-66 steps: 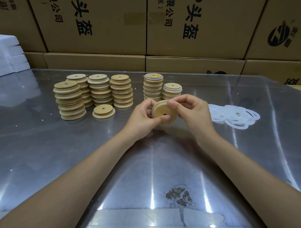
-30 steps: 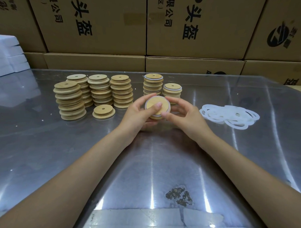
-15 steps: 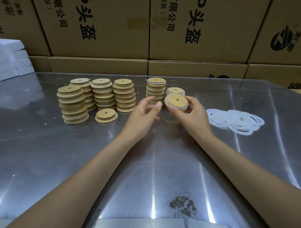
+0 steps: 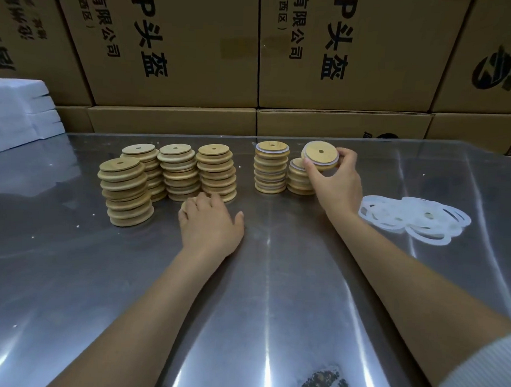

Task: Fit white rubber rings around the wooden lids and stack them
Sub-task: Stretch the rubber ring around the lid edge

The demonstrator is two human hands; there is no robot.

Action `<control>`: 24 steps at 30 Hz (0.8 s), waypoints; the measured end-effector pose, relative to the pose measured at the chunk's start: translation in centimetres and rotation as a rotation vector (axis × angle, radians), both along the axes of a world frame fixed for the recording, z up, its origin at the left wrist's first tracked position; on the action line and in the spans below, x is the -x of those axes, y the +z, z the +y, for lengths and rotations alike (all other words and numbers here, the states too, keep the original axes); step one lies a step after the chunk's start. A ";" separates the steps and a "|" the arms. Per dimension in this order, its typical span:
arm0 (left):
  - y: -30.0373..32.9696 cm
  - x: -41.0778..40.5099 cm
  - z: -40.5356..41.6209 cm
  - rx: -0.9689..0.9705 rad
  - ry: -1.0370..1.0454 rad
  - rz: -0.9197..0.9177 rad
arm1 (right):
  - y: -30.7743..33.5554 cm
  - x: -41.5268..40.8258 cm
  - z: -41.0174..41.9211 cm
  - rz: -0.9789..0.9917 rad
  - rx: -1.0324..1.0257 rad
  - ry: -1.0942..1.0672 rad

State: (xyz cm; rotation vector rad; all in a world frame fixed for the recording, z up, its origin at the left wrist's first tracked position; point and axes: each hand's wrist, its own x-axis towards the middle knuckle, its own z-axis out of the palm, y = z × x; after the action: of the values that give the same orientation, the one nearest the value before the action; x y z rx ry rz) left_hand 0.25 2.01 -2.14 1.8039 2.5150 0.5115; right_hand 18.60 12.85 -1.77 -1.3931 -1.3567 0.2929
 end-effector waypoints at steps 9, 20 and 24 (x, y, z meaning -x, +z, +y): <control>-0.4 -2.2 -0.3 -0.168 -0.325 -0.044 | -0.4 0.1 1.3 -0.096 0.087 0.069; -0.9 -3.2 -0.3 -0.204 -0.539 -0.161 | -0.4 0.0 1.6 -0.140 0.189 0.195; -1.0 -3.2 -0.1 -0.201 -0.540 -0.167 | -0.4 0.0 1.7 -0.094 0.203 0.204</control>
State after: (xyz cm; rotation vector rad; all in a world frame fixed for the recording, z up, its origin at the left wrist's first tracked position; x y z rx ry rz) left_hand 3.47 1.86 -3.17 2.2760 1.8121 0.8560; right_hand 18.55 14.52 -2.18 -1.4501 -1.5857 0.5177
